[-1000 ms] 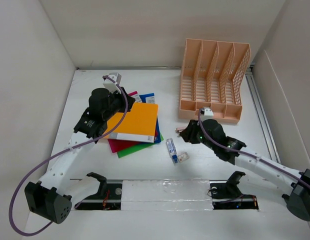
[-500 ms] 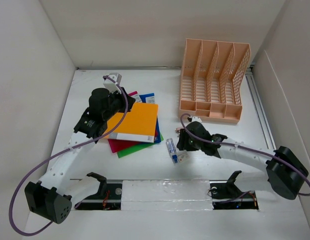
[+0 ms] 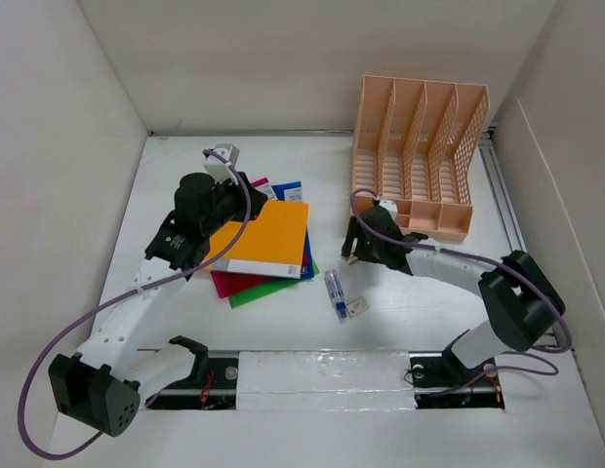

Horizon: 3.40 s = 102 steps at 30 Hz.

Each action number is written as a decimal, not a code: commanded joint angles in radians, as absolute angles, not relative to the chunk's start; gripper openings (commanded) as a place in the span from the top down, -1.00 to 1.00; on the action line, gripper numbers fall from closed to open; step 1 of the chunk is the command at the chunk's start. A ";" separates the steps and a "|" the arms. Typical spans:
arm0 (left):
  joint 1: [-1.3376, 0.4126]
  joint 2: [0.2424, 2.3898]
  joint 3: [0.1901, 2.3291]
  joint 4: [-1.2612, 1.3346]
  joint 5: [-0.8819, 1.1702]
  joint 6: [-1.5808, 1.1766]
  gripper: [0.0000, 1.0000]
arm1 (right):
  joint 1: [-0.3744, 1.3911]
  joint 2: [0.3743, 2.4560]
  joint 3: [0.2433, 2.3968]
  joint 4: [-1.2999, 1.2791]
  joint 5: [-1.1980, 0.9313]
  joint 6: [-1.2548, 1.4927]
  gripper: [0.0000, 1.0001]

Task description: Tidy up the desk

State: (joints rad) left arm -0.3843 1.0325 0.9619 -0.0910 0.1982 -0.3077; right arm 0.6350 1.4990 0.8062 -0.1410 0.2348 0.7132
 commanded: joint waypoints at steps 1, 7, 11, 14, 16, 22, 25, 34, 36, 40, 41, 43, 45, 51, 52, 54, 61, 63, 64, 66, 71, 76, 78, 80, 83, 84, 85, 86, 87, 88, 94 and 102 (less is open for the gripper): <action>-0.382 1.014 0.954 -0.041 0.221 -0.304 0.69 | 0.627 1.543 0.880 -0.089 0.216 0.716 -0.57; -0.382 1.015 0.953 -0.041 0.224 -0.305 0.68 | 0.638 1.591 0.881 -0.081 0.241 0.726 -0.56; -0.382 1.026 0.956 -0.049 0.230 -0.307 0.68 | 0.647 1.624 0.888 -0.058 0.250 0.715 -0.49; -0.382 1.023 0.954 -0.040 0.229 -0.307 0.67 | 0.658 1.667 0.920 -0.086 0.302 0.709 -0.35; -0.382 1.029 0.956 -0.046 0.227 -0.308 0.67 | 0.658 1.681 0.925 -0.089 0.311 0.707 -0.33; -0.382 1.028 0.954 -0.040 0.230 -0.308 0.67 | 0.680 1.717 0.943 -0.117 0.353 0.695 -0.44; -0.382 1.029 0.953 -0.038 0.245 -0.310 0.67 | 0.680 1.727 0.953 -0.117 0.354 0.677 -0.27; -0.382 1.032 0.954 -0.029 0.250 -0.313 0.67 | 0.680 1.614 0.922 -0.106 0.397 0.684 0.29; -0.382 1.042 0.954 -0.034 0.253 -0.314 0.67 | 0.660 1.530 0.896 -0.085 0.381 0.696 0.29; -0.382 1.043 0.951 -0.020 0.275 -0.322 0.67 | 0.588 1.383 0.850 -0.069 0.409 0.733 0.28; -0.382 1.051 0.954 -0.020 0.279 -0.327 0.67 | 0.569 1.349 0.836 -0.068 0.419 0.741 0.29; -0.382 1.055 0.953 -0.020 0.305 -0.333 0.67 | 0.508 1.251 0.781 -0.049 0.463 0.765 0.27; -0.382 1.055 0.946 -0.008 0.334 -0.342 0.67 | 0.429 1.186 0.720 -0.035 0.504 0.784 0.27; -0.382 1.046 0.940 -0.008 0.357 -0.351 0.69 | 0.183 1.048 0.620 0.043 0.418 0.870 0.33; -0.382 1.046 0.940 -0.008 0.357 -0.353 0.69 | 0.160 1.048 0.614 0.052 0.401 0.879 0.33; -0.382 1.045 0.942 -0.008 0.356 -0.351 0.68 | 0.114 1.051 0.601 0.095 0.361 0.900 0.33; -0.382 1.032 0.934 -0.008 0.365 -0.354 0.69 | -0.014 1.129 0.606 0.164 0.243 0.968 0.30; -0.382 1.025 0.933 -0.008 0.367 -0.351 0.68 | -0.041 1.149 0.607 0.184 0.229 0.980 0.30; -0.382 1.025 0.934 -0.008 0.362 -0.351 0.68 | -0.052 1.167 0.607 0.195 0.218 0.989 0.29; -0.382 1.026 0.934 -0.006 0.359 -0.351 0.68 | -0.074 1.183 0.606 0.218 0.196 1.002 0.30; -0.382 1.020 0.933 -0.008 0.357 -0.350 0.68 | -0.109 1.229 0.597 0.267 0.193 1.032 0.29; -0.382 1.026 0.930 -0.008 0.362 -0.351 0.68 | -0.129 1.285 0.578 0.328 0.167 1.072 0.27; -0.382 1.029 0.931 -0.008 0.356 -0.348 0.68 | -0.138 1.313 0.577 0.353 0.147 1.084 0.27; -0.382 1.038 0.933 -0.006 0.354 -0.348 0.68 | -0.138 1.327 0.580 0.368 0.147 1.092 0.26; -0.382 1.035 0.931 -0.008 0.356 -0.345 0.68 | -0.147 1.338 0.581 0.364 0.149 1.092 0.24; -0.382 1.038 0.933 -0.008 0.353 -0.345 0.68 | -0.147 1.333 0.571 0.364 0.152 1.094 0.23; -0.382 1.042 0.934 -0.008 0.353 -0.345 0.68 | -0.147 1.313 0.562 0.364 0.152 1.098 0.22; -0.382 1.051 0.937 -0.006 0.353 -0.345 0.68 | -0.147 1.302 0.552 0.365 0.155 1.101 0.22; -0.382 1.055 0.937 -0.008 0.357 -0.345 0.68 | -0.147 1.292 0.534 0.365 0.155 1.103 0.22; -0.382 1.055 0.937 -0.008 0.360 -0.345 0.68 | -0.147 1.270 0.526 0.367 0.163 1.107 0.21; -0.382 1.065 0.936 -0.006 0.370 -0.347 0.68 | -0.147 1.250 0.488 0.384 0.175 1.115 0.00; -0.382 1.051 0.933 -0.006 0.361 -0.345 0.68 | -0.147 1.269 0.499 0.400 0.167 1.118 -0.30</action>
